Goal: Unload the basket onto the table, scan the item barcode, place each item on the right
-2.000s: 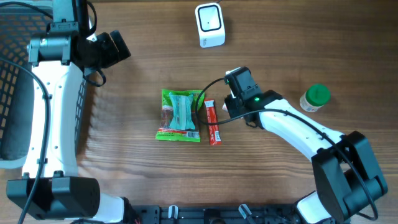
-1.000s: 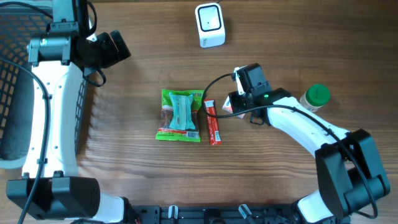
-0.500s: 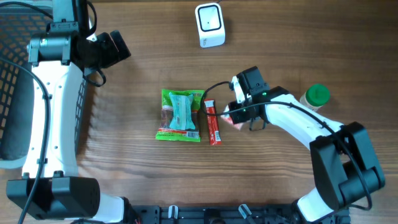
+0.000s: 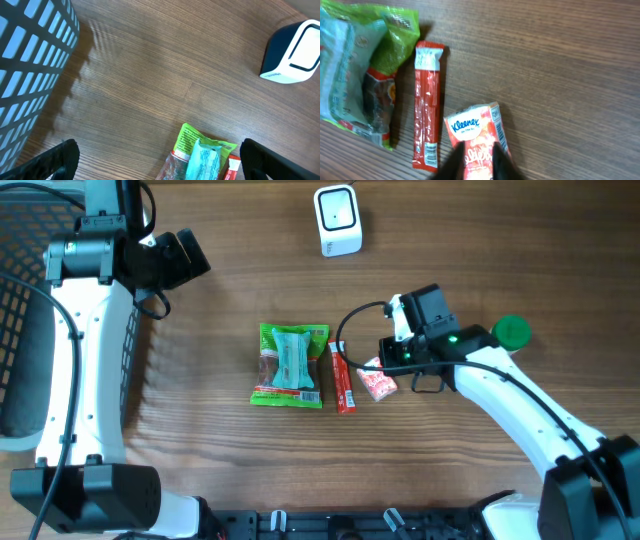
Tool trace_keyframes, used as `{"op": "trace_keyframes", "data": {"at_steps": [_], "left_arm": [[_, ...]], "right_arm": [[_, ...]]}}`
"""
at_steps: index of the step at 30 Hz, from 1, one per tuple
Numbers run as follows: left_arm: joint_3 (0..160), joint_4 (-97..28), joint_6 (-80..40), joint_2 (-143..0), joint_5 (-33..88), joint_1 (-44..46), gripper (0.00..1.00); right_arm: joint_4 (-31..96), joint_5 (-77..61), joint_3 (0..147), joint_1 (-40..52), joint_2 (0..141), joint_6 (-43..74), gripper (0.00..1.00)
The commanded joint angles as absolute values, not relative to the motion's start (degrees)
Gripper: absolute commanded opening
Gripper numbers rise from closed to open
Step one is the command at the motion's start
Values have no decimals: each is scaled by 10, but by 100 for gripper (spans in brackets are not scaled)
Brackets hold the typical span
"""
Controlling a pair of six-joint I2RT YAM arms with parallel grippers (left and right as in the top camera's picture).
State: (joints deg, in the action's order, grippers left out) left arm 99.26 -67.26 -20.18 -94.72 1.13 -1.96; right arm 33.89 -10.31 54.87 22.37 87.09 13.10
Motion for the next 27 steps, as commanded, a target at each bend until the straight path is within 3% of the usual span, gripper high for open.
{"op": "trace_keyframes", "data": {"at_steps": [1, 17, 20, 23, 24, 25, 27], "left_arm": [[991, -671, -193, -947, 8, -21, 100], [991, -671, -193, -947, 8, -21, 100], [991, -671, -193, -947, 8, -21, 100], [991, -671, -193, -947, 8, -21, 100], [991, -671, -193, -947, 8, -21, 100], [991, -671, -193, -947, 8, -21, 100], [991, -671, -193, -947, 8, -21, 100]], "right_arm": [[356, -105, 547, 223, 864, 117, 47], [370, -166, 547, 194, 981, 45, 42], [370, -188, 547, 185, 991, 39, 31], [372, -227, 547, 185, 991, 10, 28], [372, -226, 547, 185, 991, 11, 21], [372, -226, 547, 185, 991, 11, 8], [371, -226, 547, 184, 987, 11, 4]]}}
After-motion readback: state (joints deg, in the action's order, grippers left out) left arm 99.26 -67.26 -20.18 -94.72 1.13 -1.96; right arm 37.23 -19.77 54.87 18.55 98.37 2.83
